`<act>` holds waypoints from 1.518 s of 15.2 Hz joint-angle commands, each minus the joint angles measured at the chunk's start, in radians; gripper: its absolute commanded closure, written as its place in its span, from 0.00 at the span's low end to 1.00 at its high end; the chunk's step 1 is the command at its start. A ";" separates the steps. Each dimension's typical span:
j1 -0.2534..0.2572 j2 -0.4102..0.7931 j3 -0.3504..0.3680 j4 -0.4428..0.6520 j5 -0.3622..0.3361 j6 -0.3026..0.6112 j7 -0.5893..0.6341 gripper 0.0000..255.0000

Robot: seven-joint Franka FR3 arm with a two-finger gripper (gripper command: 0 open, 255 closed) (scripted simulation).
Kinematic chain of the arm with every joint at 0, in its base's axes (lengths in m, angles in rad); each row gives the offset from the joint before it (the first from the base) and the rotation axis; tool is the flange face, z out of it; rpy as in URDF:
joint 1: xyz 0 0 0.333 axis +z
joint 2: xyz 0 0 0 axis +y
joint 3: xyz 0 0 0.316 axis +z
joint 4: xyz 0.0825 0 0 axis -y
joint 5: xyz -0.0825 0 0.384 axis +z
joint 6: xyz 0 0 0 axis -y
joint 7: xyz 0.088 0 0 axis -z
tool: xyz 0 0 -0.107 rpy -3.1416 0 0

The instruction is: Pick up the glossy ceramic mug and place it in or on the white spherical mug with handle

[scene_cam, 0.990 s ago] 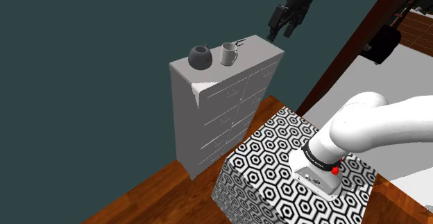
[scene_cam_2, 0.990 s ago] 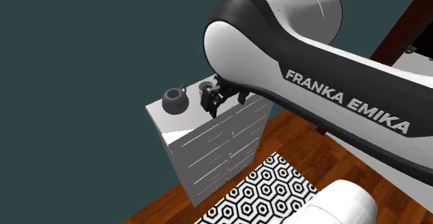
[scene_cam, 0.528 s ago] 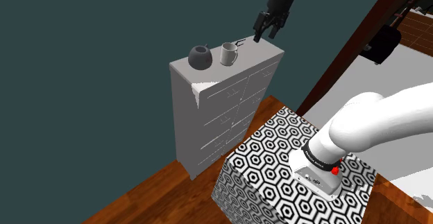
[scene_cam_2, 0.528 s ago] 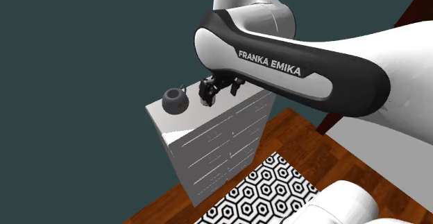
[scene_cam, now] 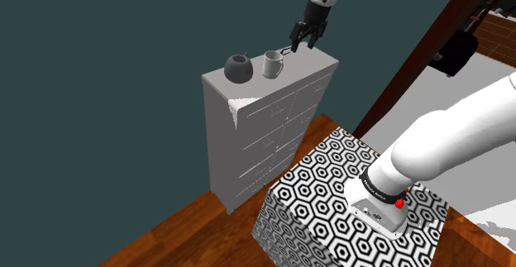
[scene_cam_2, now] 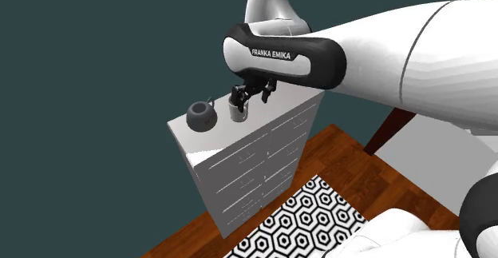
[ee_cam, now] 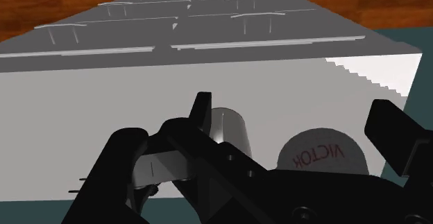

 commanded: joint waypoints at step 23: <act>-0.067 0.642 -0.053 0.405 0.123 0.222 -0.184 0.00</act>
